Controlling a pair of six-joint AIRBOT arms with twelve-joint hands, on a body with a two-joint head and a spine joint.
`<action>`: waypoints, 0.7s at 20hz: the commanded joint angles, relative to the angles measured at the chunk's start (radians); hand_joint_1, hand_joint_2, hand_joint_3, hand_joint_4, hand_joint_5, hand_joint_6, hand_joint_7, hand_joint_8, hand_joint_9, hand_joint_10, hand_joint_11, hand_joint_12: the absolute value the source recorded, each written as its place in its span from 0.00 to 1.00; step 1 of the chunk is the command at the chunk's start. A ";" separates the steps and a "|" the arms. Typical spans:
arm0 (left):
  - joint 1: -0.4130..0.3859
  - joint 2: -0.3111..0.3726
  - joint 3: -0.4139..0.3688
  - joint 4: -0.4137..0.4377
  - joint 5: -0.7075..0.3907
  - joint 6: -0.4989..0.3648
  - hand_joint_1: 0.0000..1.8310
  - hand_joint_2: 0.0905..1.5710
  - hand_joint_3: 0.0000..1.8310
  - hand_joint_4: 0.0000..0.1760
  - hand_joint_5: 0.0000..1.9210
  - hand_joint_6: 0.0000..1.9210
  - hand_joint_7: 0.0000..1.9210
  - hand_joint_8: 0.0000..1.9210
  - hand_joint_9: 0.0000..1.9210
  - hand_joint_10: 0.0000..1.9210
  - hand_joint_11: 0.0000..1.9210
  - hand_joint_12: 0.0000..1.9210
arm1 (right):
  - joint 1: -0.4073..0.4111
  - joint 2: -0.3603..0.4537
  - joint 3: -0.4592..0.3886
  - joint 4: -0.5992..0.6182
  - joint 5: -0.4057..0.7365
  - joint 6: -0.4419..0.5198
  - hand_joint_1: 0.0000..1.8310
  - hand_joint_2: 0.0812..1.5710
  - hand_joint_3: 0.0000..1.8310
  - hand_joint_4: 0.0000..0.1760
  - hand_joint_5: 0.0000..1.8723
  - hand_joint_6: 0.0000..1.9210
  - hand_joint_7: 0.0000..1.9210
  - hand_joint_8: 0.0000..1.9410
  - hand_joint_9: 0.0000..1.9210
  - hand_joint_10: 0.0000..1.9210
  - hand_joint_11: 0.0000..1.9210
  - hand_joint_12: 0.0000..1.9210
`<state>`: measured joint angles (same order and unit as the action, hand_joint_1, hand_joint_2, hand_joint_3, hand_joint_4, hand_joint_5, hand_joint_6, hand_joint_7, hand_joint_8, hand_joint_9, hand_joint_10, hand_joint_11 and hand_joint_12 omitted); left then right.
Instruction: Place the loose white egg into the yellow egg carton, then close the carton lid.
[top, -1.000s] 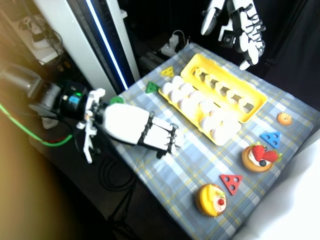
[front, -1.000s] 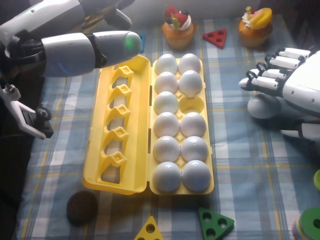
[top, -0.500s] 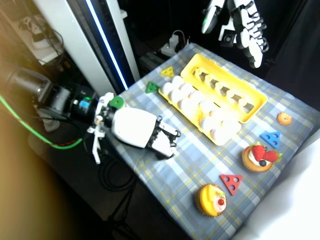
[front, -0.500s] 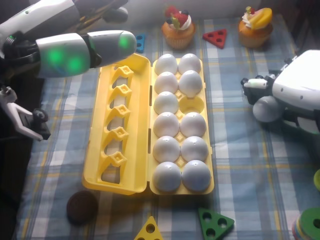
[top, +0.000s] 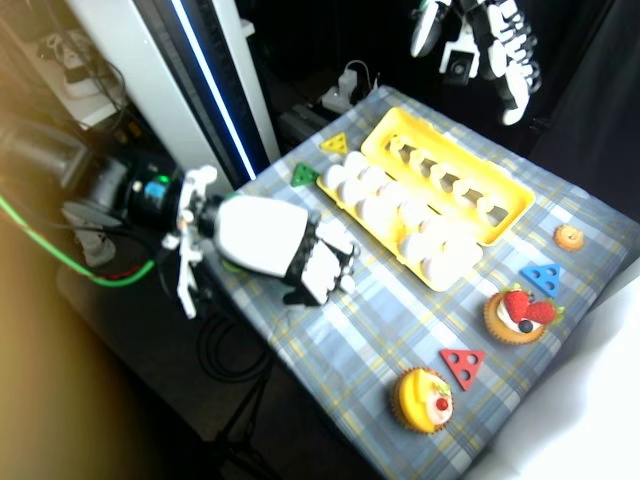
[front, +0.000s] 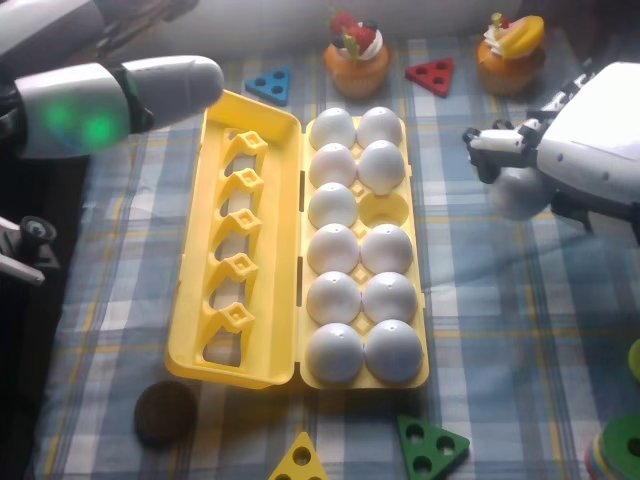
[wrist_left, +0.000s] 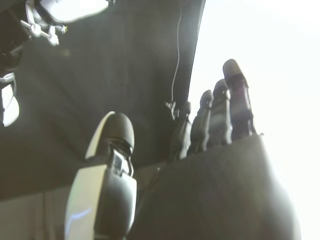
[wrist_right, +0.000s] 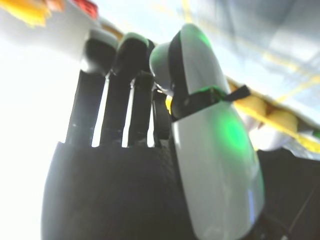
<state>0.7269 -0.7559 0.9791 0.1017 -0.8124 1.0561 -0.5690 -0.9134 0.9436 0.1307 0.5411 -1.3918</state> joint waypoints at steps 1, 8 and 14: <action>-0.005 0.004 -0.003 -0.026 -0.130 -0.002 0.26 0.82 0.00 0.48 0.02 0.00 0.00 0.00 0.00 0.00 0.00 0.09 | 0.021 0.007 -0.002 -0.027 0.122 0.017 0.72 0.76 0.00 0.00 0.37 0.65 0.41 0.71 0.43 0.81 0.43 0.98; 0.015 0.019 -0.007 -0.049 -0.130 0.007 0.29 0.81 0.00 0.19 0.07 0.00 0.02 0.00 0.02 0.00 0.00 0.38 | 0.092 -0.039 0.016 -0.094 0.106 0.037 0.67 0.84 0.05 0.00 0.27 0.83 0.29 0.90 0.31 0.98 0.36 1.00; 0.017 0.020 -0.005 -0.056 -0.124 0.011 0.29 0.80 0.00 0.14 0.08 0.00 0.02 0.00 0.02 0.00 0.00 0.38 | 0.140 -0.100 0.056 -0.115 0.071 0.037 0.71 0.83 0.00 0.00 0.30 0.82 0.30 0.84 0.31 0.90 0.31 1.00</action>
<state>0.7521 -0.7387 0.9730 0.0696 -0.8219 1.0729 -0.4446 -1.0206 0.9993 0.0223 0.4976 -1.3506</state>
